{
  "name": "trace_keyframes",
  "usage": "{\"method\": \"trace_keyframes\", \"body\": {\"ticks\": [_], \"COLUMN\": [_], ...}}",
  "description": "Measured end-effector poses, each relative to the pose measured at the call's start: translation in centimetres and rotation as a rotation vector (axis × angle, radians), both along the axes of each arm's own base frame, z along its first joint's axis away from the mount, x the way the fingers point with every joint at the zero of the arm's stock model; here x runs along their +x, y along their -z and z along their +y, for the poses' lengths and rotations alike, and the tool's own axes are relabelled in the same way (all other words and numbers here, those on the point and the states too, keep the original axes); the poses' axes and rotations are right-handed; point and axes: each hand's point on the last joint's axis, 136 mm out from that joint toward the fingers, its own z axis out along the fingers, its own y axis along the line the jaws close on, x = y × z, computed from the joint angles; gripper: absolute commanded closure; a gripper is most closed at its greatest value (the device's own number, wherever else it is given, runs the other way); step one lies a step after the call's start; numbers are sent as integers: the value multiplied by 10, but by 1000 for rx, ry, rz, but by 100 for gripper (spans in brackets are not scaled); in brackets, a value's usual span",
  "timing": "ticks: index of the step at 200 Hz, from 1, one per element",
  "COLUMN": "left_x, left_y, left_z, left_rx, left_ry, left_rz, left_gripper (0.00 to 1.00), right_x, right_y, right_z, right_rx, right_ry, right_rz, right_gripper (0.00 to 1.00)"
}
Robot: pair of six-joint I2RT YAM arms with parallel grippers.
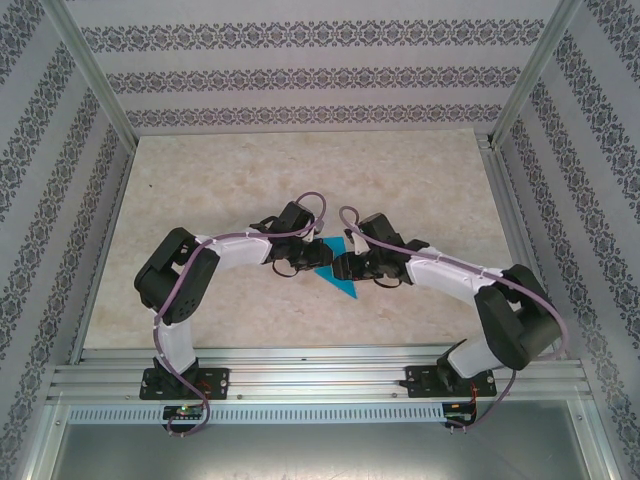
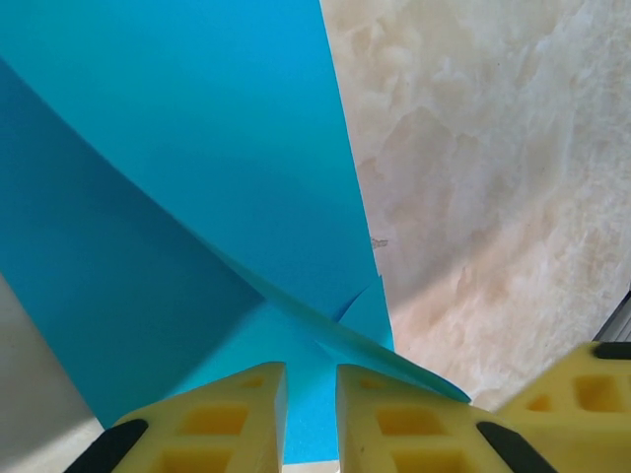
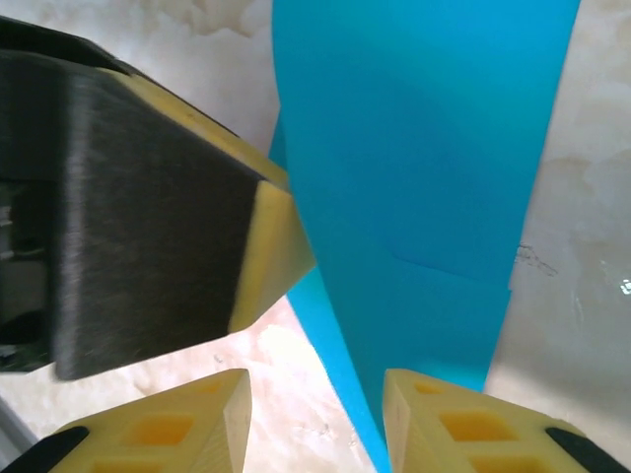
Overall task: Fold a paper plane with a square sheet of paper (fold left side to right side)
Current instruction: Fourth fold the wing at the center of the table.
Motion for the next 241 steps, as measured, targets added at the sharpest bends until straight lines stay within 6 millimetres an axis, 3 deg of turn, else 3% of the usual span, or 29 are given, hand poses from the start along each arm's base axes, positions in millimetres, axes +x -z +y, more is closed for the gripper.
{"method": "trace_keyframes", "body": {"ticks": [24, 50, 91, 138, 185, 241], "left_x": [0, 1, 3, 1, -2, -7], "left_y": [0, 1, 2, 10, 14, 27], "left_z": [0, 1, 3, 9, 12, 20], "left_rx": [1, 8, 21, 50, 66, 95], "left_ry": [-1, -6, -13, -22, -21, -26], "left_rz": [-1, -6, -15, -9, 3, 26], "left_gripper": [79, 80, 87, 90, 92, 94], "right_x": [3, 4, 10, 13, 22, 23], "right_y": [11, 20, 16, 23, 16, 16], "right_z": [0, 1, 10, 15, 19, 19], "right_rx": [-27, -31, 7, 30, 86, 124], "right_ry": [-1, -5, -22, -34, -30, -30], "right_rz": [14, 29, 15, 39, 26, 37], "right_gripper": [68, 69, 70, 79, 88, 85]}}
